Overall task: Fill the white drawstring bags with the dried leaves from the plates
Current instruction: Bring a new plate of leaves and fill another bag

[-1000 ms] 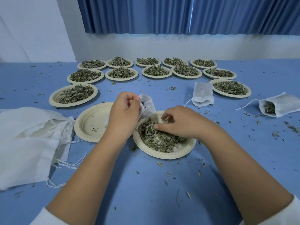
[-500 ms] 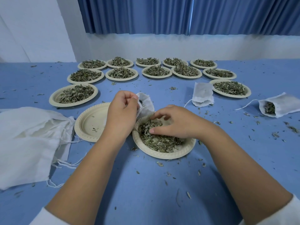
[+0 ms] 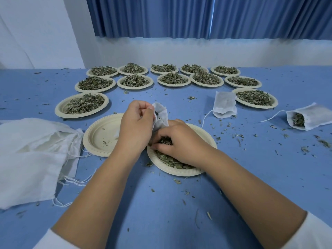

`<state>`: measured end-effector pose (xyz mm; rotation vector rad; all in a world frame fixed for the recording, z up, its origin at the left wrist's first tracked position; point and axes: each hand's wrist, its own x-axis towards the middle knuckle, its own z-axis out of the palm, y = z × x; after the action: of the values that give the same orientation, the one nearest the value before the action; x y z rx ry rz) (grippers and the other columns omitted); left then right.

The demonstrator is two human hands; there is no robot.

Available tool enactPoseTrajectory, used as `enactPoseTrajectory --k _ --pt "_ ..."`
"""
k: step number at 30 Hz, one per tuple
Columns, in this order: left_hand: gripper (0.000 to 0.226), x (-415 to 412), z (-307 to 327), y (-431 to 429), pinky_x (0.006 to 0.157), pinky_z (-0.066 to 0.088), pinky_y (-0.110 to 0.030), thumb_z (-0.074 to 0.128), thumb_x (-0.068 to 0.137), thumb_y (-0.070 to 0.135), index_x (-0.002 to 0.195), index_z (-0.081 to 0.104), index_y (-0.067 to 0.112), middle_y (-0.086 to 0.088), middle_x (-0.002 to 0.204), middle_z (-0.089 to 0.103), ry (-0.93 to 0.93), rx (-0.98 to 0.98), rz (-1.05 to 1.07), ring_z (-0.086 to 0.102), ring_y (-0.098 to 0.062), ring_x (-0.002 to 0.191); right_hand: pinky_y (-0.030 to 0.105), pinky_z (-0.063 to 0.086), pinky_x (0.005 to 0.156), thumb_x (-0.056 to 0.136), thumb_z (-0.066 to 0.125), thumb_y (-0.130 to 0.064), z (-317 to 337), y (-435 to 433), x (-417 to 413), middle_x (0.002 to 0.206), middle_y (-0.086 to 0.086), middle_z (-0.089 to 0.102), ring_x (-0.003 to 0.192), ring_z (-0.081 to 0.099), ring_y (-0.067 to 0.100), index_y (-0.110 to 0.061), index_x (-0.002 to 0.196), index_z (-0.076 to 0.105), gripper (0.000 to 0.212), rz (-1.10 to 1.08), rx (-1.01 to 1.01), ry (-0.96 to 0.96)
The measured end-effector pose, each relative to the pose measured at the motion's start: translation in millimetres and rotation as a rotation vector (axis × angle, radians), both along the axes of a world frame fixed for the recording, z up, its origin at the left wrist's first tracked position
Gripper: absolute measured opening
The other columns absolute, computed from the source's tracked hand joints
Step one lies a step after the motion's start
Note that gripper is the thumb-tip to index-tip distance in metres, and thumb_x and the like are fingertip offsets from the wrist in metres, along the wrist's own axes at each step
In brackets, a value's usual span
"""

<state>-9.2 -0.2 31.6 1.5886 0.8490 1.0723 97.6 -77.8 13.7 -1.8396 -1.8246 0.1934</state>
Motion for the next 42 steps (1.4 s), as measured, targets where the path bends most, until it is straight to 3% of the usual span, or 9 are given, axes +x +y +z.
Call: enactPoseTrajectory --k 9,15,19,25,29,36,39,42 --pt "0.014 -1.2 1.4 -1.8 0.046 0.034 -0.018 0.049 0.1 0.017 0.087 0.053 0.021 0.007 0.065 0.057 -0.016 -0.019 -0.004 0.041 0.0 0.039 0.026 0.04 0.086 0.082 0.069 -0.027 10.9 -10.3 12.8 0.09 -0.008 0.052 0.102 0.045 0.014 -0.022 0.082 0.068 0.005 -0.095 -0.052 -0.031" --pt "0.013 -0.9 1.3 -2.2 0.044 0.034 -0.017 0.049 0.1 0.018 0.088 0.053 0.021 0.006 0.065 0.057 -0.018 -0.034 -0.007 0.041 0.0 0.038 0.033 0.043 0.094 0.081 0.07 -0.038 14.5 -13.2 18.5 0.109 -0.004 0.054 0.11 0.047 0.015 -0.03 0.116 0.064 0.036 -0.115 -0.166 -0.132" --pt "0.014 -0.1 0.9 -1.8 0.047 0.034 -0.019 0.049 0.1 0.018 0.088 0.053 0.022 0.005 0.066 0.057 -0.017 -0.036 -0.008 0.041 -0.001 0.039 0.031 0.046 0.091 0.083 0.071 -0.031 12.0 -12.6 13.8 0.11 -0.008 0.06 0.104 0.055 0.012 -0.027 0.115 0.068 0.032 -0.082 -0.184 -0.102" --pt "0.013 -0.8 0.8 -1.2 0.046 0.035 -0.018 0.049 0.1 0.018 0.088 0.054 0.021 0.005 0.068 0.058 -0.011 -0.027 -0.006 0.042 0.0 0.039 0.031 0.043 0.097 0.083 0.067 -0.033 12.6 -13.6 13.7 0.112 -0.004 0.057 0.109 0.051 0.012 -0.031 0.119 0.065 0.036 -0.039 -0.174 -0.055" --pt "0.013 -0.9 0.6 -1.0 0.05 0.034 -0.021 0.049 0.1 0.018 0.088 0.054 0.022 0.005 0.068 0.058 -0.01 -0.021 -0.002 0.042 0.0 0.04 0.027 0.039 0.097 0.081 0.074 -0.039 12.5 -13.3 10.1 0.114 -0.004 0.058 0.11 0.05 0.011 -0.032 0.116 0.068 0.036 0.009 -0.199 -0.071" --pt "0.011 -1.4 -0.1 -0.3 0.052 0.037 -0.022 0.05 0.099 0.02 0.089 0.055 0.022 0.006 0.068 0.059 -0.002 -0.005 0.002 0.045 -0.002 0.044 0.032 0.046 0.089 0.085 0.071 -0.022 11.4 -12.0 11.9 0.105 -0.012 0.066 0.1 0.058 0.009 -0.027 0.104 0.074 0.02 -0.014 -0.163 -0.048" --pt "0.011 -2.7 -0.2 1.1 0.054 0.038 -0.022 0.052 0.099 0.02 0.089 0.056 0.022 0.008 0.067 0.059 0.007 0.004 0.009 0.045 0.001 0.043 0.035 0.047 0.09 0.084 0.073 -0.022 14.7 -12.6 15.9 0.103 -0.009 0.071 0.098 0.061 0.013 -0.029 0.1 0.075 0.017 -0.03 -0.137 0.052" --pt "0.012 -4.8 0.0 4.1 0.054 0.036 -0.024 0.052 0.098 0.022 0.088 0.057 0.024 0.01 0.066 0.059 0.015 0.017 0.024 0.045 0.001 0.043 0.035 0.053 0.077 0.081 0.076 -0.023 22.3 -15.6 23.5 0.09 -0.009 0.073 0.082 0.066 0.018 -0.034 0.092 0.075 0.015 -0.057 -0.076 0.209"
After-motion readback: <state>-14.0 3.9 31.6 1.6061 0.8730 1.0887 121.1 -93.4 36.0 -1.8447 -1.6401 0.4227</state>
